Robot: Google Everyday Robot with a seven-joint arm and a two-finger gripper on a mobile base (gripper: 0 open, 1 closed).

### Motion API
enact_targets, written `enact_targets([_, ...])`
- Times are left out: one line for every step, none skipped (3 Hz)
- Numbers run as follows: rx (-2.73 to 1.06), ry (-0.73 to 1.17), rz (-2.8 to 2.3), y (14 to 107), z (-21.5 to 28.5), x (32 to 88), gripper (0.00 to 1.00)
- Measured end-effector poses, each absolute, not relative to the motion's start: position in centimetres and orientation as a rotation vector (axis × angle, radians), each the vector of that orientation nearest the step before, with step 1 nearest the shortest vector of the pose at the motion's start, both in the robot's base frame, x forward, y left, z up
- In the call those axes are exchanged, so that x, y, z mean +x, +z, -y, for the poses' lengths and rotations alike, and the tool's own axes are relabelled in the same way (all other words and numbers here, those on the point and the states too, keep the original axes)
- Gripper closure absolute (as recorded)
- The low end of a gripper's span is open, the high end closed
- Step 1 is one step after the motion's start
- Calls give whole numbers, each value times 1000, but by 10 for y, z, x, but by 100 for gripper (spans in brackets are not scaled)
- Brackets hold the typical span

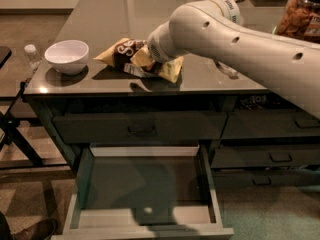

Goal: Pick brown chip bag from middle drawer and place on counter

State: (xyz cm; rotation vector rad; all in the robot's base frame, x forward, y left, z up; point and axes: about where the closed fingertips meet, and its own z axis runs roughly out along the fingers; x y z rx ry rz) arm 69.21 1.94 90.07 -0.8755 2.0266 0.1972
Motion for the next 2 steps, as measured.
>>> enact_targets([-876, 197, -2026, 901, -20, 692, 0])
enact_targets([-876, 197, -2026, 901, -20, 692, 0])
